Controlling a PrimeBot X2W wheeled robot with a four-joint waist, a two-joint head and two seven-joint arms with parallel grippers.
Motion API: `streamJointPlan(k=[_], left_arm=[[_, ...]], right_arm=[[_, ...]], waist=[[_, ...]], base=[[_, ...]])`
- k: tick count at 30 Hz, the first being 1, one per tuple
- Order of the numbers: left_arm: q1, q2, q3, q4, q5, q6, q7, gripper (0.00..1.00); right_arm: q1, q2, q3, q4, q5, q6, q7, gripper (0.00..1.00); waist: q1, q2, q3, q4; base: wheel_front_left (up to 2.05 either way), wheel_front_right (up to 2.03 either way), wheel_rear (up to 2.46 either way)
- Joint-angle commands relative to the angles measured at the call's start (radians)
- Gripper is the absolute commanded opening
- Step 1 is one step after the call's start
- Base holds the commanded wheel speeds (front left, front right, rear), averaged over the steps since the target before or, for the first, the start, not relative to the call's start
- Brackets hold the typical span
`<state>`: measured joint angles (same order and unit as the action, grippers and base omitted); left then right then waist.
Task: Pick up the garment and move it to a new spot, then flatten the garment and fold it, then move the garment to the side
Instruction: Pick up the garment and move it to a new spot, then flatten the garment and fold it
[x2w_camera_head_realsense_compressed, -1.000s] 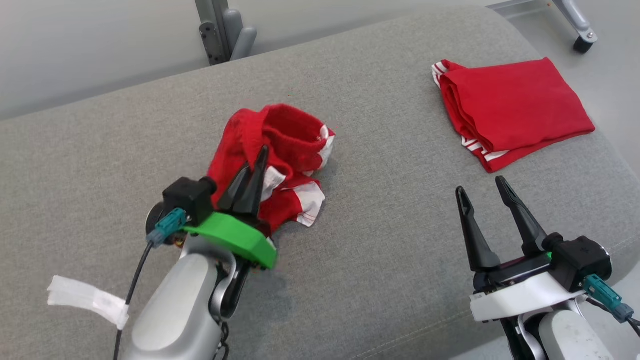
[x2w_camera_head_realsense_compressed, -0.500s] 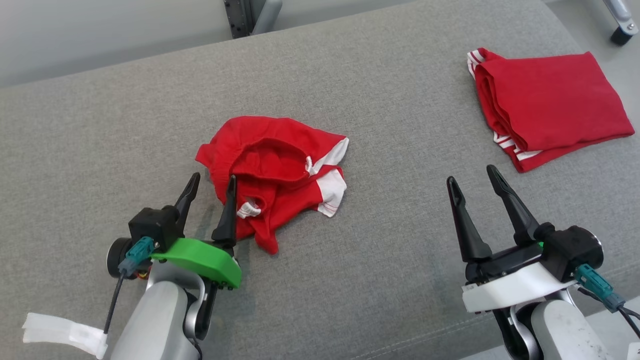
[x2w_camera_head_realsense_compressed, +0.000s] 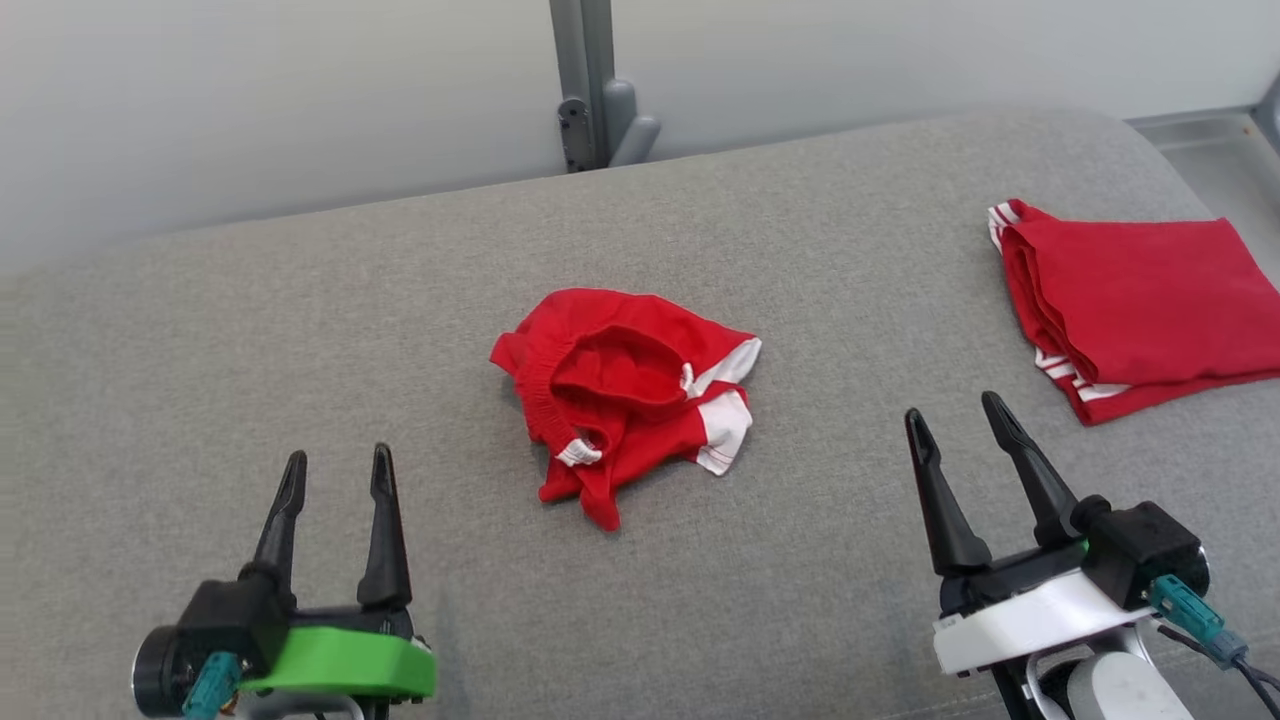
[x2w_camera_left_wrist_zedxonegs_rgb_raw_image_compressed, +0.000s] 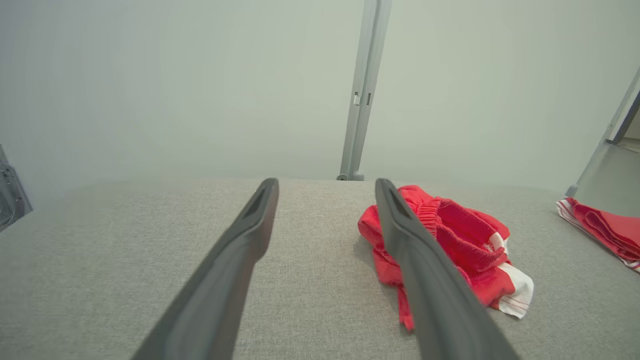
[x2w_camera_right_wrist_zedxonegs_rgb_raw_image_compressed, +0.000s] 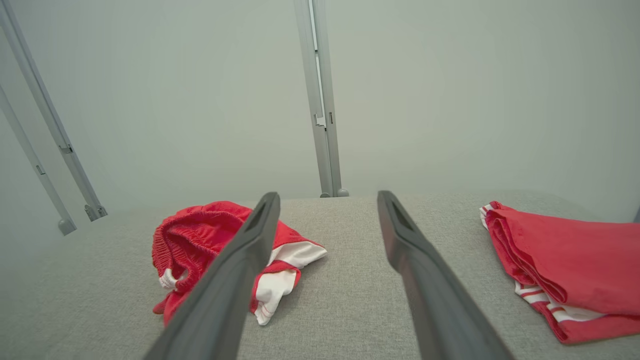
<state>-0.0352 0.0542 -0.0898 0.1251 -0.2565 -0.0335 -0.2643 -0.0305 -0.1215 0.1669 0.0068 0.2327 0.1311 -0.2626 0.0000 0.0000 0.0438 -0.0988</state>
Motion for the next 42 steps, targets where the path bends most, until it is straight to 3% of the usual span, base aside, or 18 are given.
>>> streamJointPlan(k=[1, 6, 16, 42], left_arm=[[0.041, -0.001, 0.003, -0.029, 0.018, 0.008, 0.000, 1.00], [0.138, -0.003, -0.040, -0.113, 0.073, 0.033, 0.000, 1.00], [0.236, -0.003, -0.075, -0.114, 0.102, 0.094, 0.000, 1.00], [0.242, -0.003, -0.097, -0.103, 0.127, 0.098, 0.000, 1.00]], right_arm=[[0.022, 0.001, -0.012, -0.005, -0.008, -0.001, -0.002, 1.00], [0.080, 0.017, -0.044, -0.017, -0.016, -0.001, -0.002, 1.00], [0.160, 0.045, -0.042, -0.022, -0.036, -0.001, -0.002, 1.00], [0.188, 0.043, -0.044, 0.003, -0.021, -0.001, -0.002, 1.00]], waist=[[0.0000, 0.0000, -0.056, 0.061], [0.0000, 0.0000, -0.094, 0.105], [0.0000, 0.0000, -0.141, 0.135], [0.0000, 0.0000, -0.154, 0.145]], base=[[0.00, 0.00, 0.00], [0.00, 0.00, 0.00], [0.00, 0.00, 0.00], [0.00, 0.00, 0.00]])
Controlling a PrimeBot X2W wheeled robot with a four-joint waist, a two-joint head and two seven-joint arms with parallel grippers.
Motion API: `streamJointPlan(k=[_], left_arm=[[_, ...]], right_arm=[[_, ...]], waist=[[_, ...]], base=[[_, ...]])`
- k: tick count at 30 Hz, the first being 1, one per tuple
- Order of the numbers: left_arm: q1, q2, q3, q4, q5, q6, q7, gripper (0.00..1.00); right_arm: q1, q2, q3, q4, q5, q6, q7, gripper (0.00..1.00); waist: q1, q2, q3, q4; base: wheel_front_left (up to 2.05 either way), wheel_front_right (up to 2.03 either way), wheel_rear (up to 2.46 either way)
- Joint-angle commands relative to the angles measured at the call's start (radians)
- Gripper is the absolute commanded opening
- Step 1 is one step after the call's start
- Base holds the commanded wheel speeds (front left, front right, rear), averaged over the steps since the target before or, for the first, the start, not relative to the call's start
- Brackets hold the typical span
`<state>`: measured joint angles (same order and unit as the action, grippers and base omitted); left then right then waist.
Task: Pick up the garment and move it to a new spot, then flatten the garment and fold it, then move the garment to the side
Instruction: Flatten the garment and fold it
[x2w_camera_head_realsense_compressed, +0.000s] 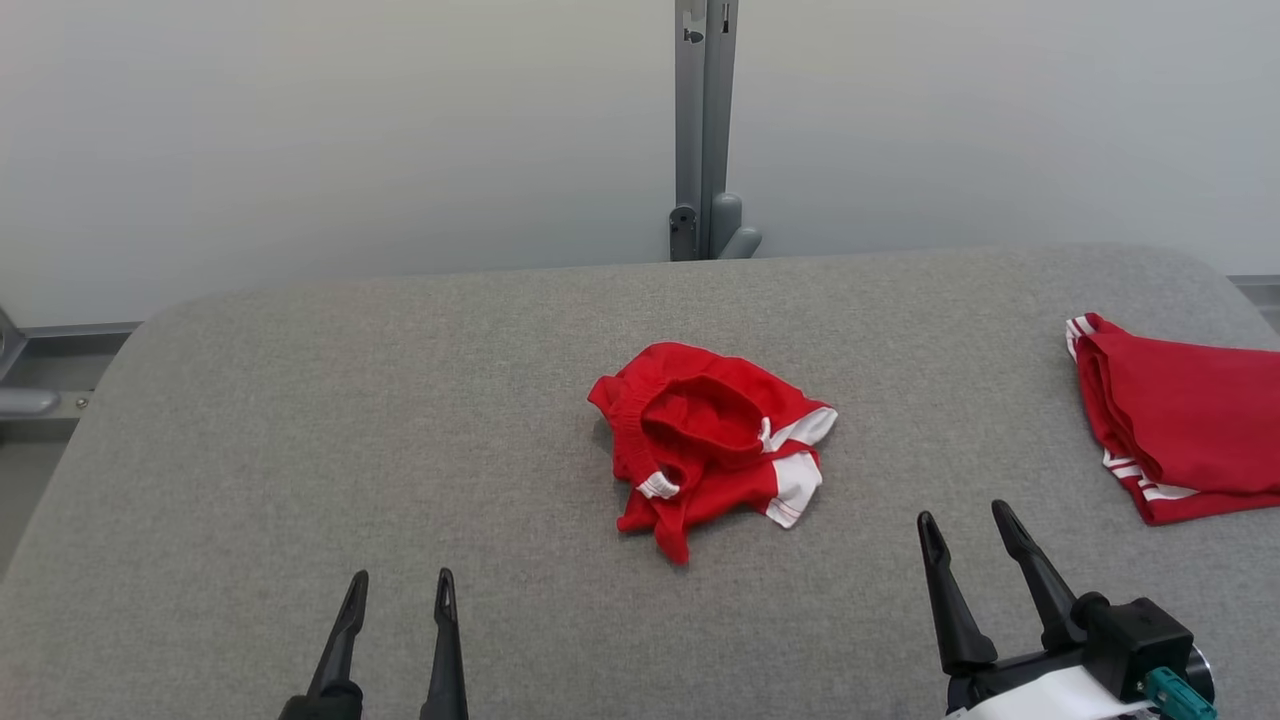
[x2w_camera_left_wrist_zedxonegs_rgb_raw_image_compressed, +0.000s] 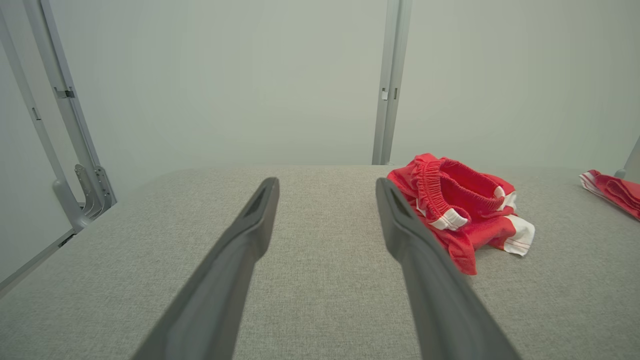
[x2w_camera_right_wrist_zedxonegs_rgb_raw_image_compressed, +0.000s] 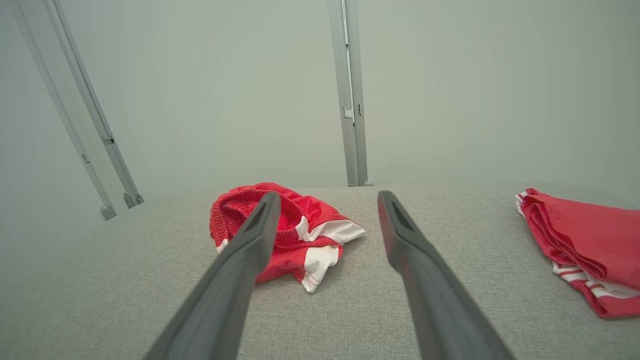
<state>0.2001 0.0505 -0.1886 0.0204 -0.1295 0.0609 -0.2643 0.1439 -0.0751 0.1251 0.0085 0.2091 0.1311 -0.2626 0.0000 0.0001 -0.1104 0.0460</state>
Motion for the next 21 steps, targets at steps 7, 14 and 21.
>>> streamJointPlan(k=[7, 14, 21], left_arm=[[0.011, 0.001, -0.003, 0.004, 0.003, 0.003, 0.000, 1.00], [0.010, 0.001, -0.007, 0.014, 0.005, -0.008, 0.000, 1.00], [-0.011, 0.001, -0.010, 0.025, 0.018, -0.016, 0.000, 1.00]], right_arm=[[0.018, -0.007, 0.000, 0.004, 0.003, -0.001, -0.002, 1.00], [0.017, -0.004, -0.001, 0.002, 0.009, -0.001, -0.002, 1.00], [0.024, 0.005, -0.008, -0.001, 0.014, -0.001, -0.002, 1.00]], waist=[[0.0000, -0.0001, -0.007, 0.007], [0.0000, -0.0001, -0.010, 0.011], [0.0000, -0.0001, -0.002, 0.018]], base=[[0.00, 0.00, 0.00], [0.00, 0.00, 0.00], [0.00, 0.00, 0.00]])
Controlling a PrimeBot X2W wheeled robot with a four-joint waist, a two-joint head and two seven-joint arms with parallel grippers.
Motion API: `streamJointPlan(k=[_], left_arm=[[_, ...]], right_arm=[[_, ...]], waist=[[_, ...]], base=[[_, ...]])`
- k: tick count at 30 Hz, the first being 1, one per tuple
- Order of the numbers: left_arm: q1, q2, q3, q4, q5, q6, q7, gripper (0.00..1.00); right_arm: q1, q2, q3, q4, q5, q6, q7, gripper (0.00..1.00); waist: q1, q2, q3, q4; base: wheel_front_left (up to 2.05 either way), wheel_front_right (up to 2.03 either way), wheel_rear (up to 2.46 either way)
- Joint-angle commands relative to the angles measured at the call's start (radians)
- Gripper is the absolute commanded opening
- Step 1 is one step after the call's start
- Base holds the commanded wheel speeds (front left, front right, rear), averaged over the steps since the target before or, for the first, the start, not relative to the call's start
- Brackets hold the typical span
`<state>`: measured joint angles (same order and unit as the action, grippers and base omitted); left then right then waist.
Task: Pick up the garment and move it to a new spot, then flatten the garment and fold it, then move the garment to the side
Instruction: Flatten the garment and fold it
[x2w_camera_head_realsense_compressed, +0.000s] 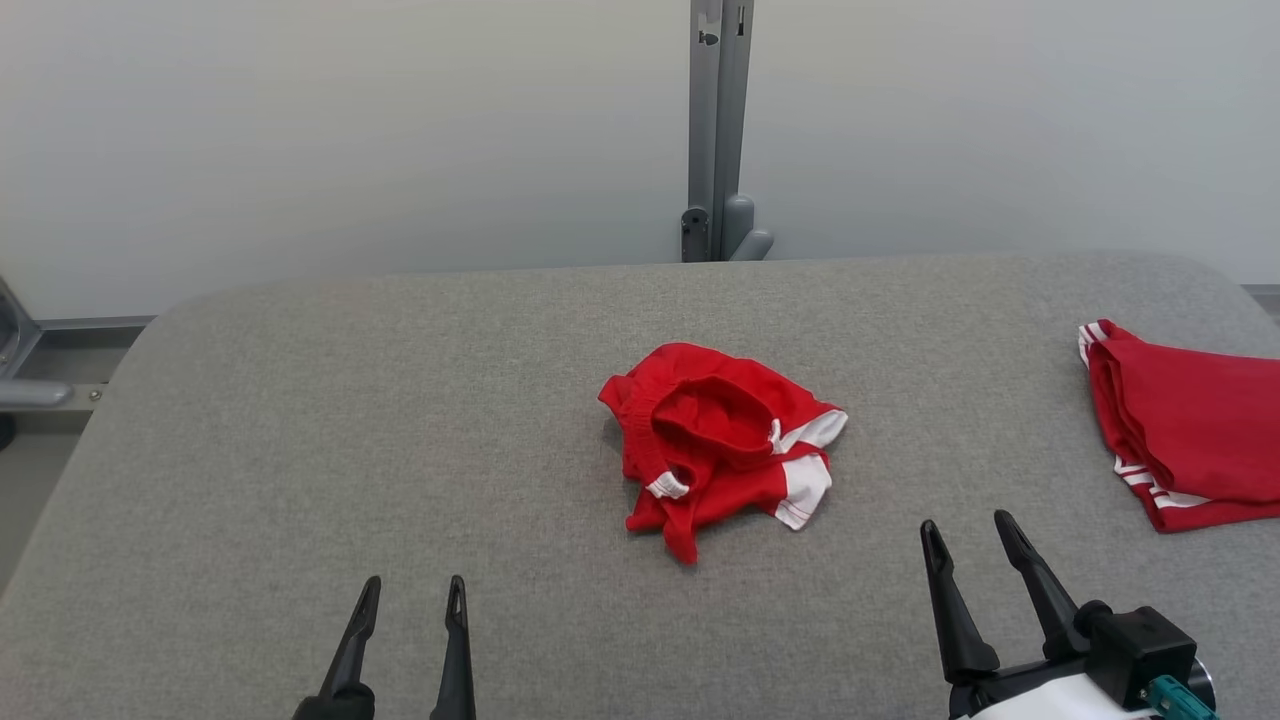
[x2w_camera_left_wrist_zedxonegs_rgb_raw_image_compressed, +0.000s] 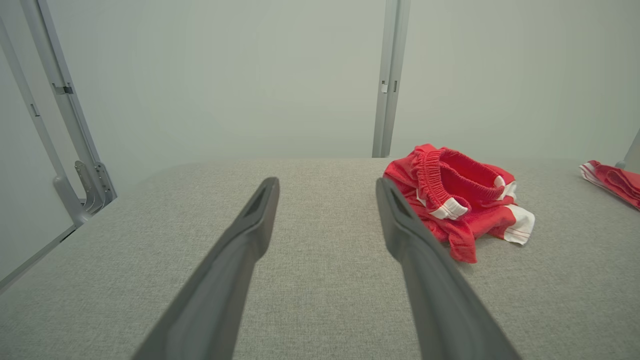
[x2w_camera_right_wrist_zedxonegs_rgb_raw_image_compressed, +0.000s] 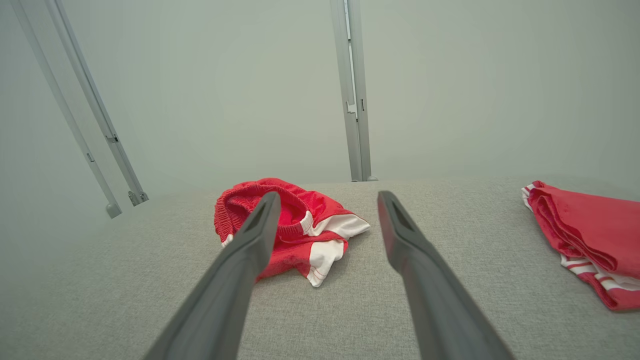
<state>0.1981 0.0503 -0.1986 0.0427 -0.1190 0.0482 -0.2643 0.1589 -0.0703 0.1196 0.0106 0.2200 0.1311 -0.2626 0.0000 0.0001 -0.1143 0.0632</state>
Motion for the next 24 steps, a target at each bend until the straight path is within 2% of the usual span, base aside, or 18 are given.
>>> streamJointPlan(k=[1, 6, 10, 17, 20, 24], left_arm=[[-0.013, 0.001, -0.002, 0.004, 0.009, -0.005, 0.000, 1.00], [-0.064, 0.001, -0.042, 0.020, -0.010, -0.026, 0.000, 1.00], [-0.117, 0.001, -0.094, 0.063, -0.014, -0.061, 0.000, 1.00], [-0.322, 0.001, -0.217, 0.225, -0.083, -0.123, 0.000, 1.00], [-0.418, 0.002, -0.288, 0.289, -0.140, -0.127, 0.000, 1.00], [-0.562, 0.002, -0.387, 0.373, -0.229, -0.112, 0.056, 1.00]], right_arm=[[0.010, 0.001, -0.001, -0.003, 0.003, -0.001, -0.002, 1.00], [-0.008, -0.004, -0.001, -0.003, -0.002, -0.001, -0.002, 1.00], [-0.024, -0.004, -0.009, -0.006, -0.002, -0.001, -0.002, 1.00], [-0.050, -0.015, -0.023, -0.007, -0.009, -0.001, -0.002, 1.00], [-0.063, -0.019, -0.024, -0.008, -0.012, -0.001, -0.002, 1.00], [-0.089, -0.020, -0.020, -0.012, -0.014, -0.001, -0.002, 1.00]], waist=[[0.0000, -0.0001, 0.004, 0.002], [0.0000, -0.0001, 0.028, -0.008], [0.0000, -0.0001, 0.050, -0.029], [0.0000, -0.0001, 0.108, -0.104], [0.0000, -0.0001, 0.135, -0.141], [0.0000, -0.0001, 0.188, -0.190]], base=[[0.00, 0.00, 0.00], [0.00, 0.00, 0.00], [0.00, 0.00, 0.00], [0.00, 0.00, 0.00], [0.00, 0.00, 0.00], [0.00, 0.00, 0.00]])
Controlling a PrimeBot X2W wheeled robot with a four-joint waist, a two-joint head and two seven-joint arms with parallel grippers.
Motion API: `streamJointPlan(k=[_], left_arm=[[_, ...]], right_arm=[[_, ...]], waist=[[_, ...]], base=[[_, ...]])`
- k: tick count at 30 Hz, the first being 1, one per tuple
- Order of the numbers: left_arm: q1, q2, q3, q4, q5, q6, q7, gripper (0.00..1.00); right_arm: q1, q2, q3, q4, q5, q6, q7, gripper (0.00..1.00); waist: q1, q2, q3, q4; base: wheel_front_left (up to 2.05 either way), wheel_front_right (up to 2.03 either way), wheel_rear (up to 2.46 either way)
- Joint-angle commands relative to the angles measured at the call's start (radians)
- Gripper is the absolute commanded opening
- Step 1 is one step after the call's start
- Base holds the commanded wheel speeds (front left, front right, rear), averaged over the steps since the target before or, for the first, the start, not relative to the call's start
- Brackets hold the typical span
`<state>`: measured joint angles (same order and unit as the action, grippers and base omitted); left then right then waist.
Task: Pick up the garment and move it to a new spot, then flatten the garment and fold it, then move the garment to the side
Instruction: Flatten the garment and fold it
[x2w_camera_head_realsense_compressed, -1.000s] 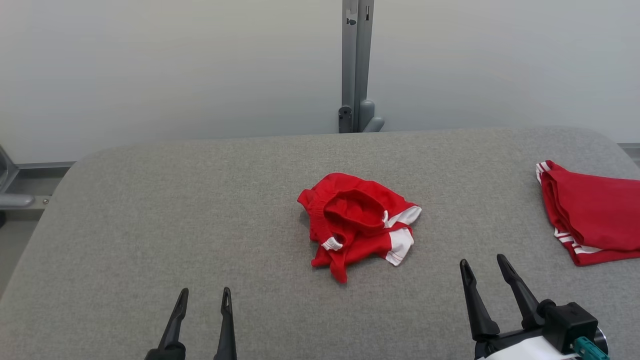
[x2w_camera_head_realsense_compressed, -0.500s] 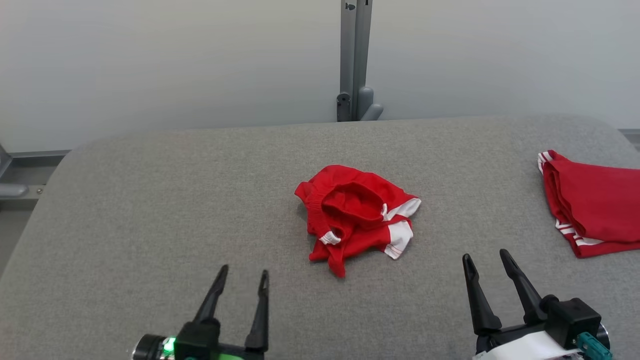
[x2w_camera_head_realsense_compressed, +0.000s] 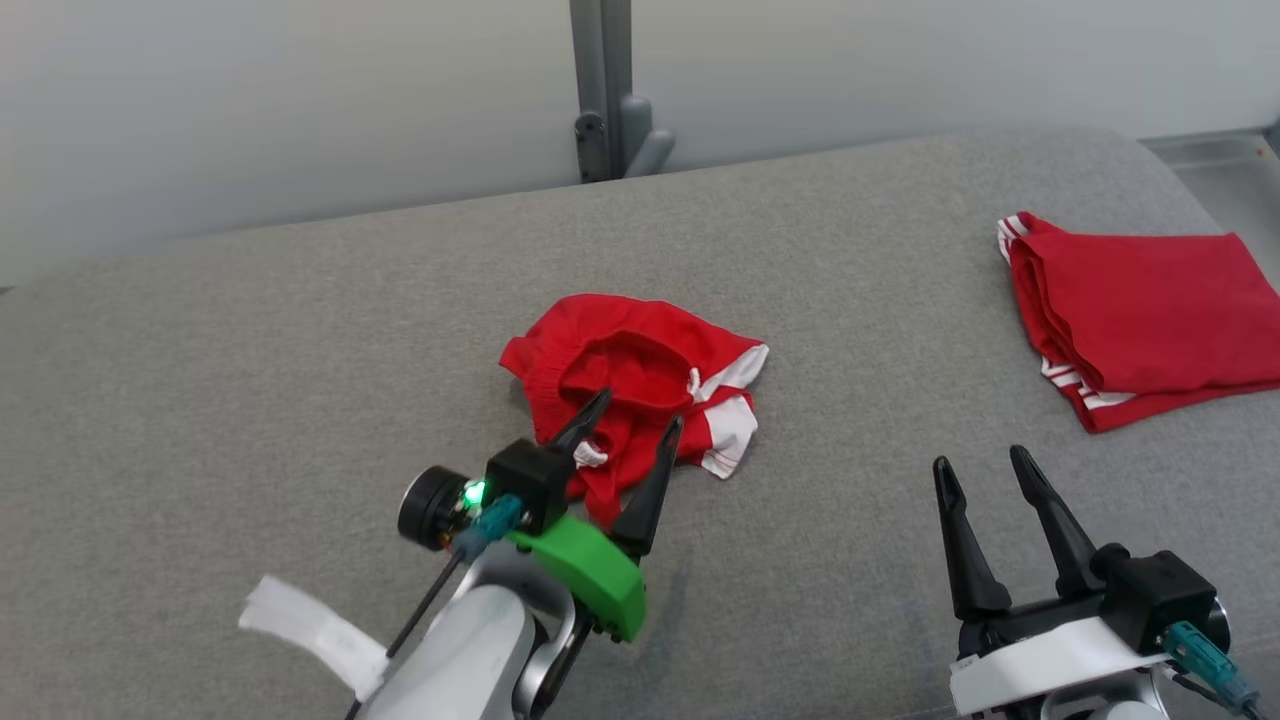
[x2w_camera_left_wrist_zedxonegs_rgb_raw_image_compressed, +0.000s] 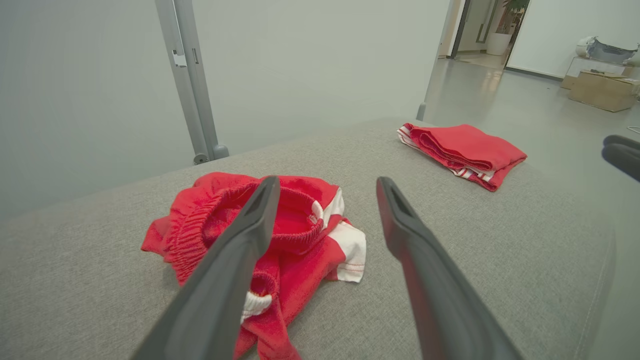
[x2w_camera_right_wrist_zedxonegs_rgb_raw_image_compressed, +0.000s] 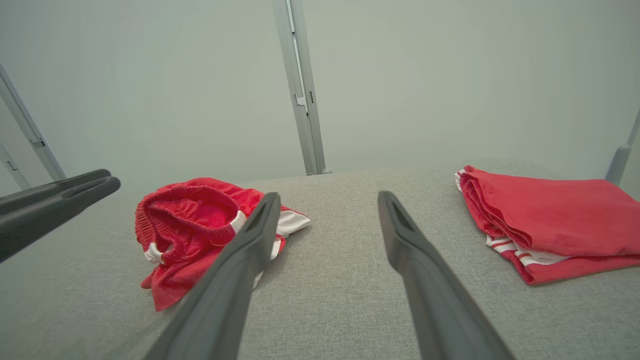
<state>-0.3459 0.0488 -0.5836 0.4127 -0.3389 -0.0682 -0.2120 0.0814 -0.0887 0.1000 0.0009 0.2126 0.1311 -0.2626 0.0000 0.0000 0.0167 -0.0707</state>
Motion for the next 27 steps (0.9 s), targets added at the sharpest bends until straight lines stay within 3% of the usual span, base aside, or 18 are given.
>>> streamJointPlan(k=[1, 9, 14, 20, 23, 24, 25, 26, 27], left_arm=[[-0.046, 0.004, -0.024, 0.024, -0.035, 0.011, 0.026, 1.00], [-0.231, 0.005, -0.152, 0.150, -0.238, 0.070, 0.161, 1.00], [-0.309, 0.005, -0.201, 0.252, -0.268, 0.126, 0.175, 1.00], [-0.375, 0.004, -0.236, 0.360, -0.289, 0.225, 0.191, 1.00], [-0.389, 0.004, -0.253, 0.393, -0.313, 0.236, 0.200, 1.00], [-0.394, 0.004, -0.258, 0.400, -0.321, 0.234, 0.201, 0.64], [-0.400, 0.005, -0.266, 0.408, -0.327, 0.231, 0.203, 0.16], [-0.405, 0.005, -0.273, 0.416, -0.329, 0.227, 0.207, 0.00], [-0.408, 0.005, -0.278, 0.422, -0.334, 0.224, 0.206, 0.00]], right_arm=[[-0.018, -0.002, 0.002, -0.004, -0.007, -0.001, -0.002, 1.00], [-0.076, 0.005, 0.016, -0.007, -0.010, -0.001, -0.002, 1.00], [-0.099, 0.010, 0.016, -0.005, -0.011, -0.001, -0.002, 1.00], [-0.114, 0.014, 0.020, -0.002, -0.012, -0.001, -0.002, 1.00], [-0.119, 0.017, 0.025, 0.002, -0.010, -0.001, -0.002, 1.00], [-0.122, 0.018, 0.025, 0.003, -0.009, -0.001, -0.002, 1.00], [-0.123, 0.018, 0.025, 0.004, -0.008, -0.001, -0.002, 1.00], [-0.123, 0.019, 0.024, 0.004, -0.007, -0.001, -0.002, 1.00], [-0.121, 0.020, 0.024, 0.005, -0.007, -0.001, -0.002, 1.00]], waist=[[0.0000, 0.0000, 0.069, -0.068], [0.0000, 0.0000, 0.160, -0.144], [0.0000, 0.0000, 0.190, -0.169], [0.0000, 0.0000, 0.208, -0.183], [0.0000, 0.0000, 0.210, -0.187], [0.0000, 0.0000, 0.209, -0.188], [0.0000, 0.0000, 0.208, -0.188], [0.0000, 0.0000, 0.206, -0.188], [0.0000, 0.0000, 0.203, -0.187]], base=[[0.00, 0.00, 0.00], [0.00, 0.00, 0.00], [0.00, 0.00, 0.00], [0.00, 0.00, 0.00], [0.00, 0.00, 0.00], [0.00, 0.00, 0.00], [0.00, 0.00, 0.00], [0.00, 0.00, 0.00], [0.00, 0.00, 0.00]])
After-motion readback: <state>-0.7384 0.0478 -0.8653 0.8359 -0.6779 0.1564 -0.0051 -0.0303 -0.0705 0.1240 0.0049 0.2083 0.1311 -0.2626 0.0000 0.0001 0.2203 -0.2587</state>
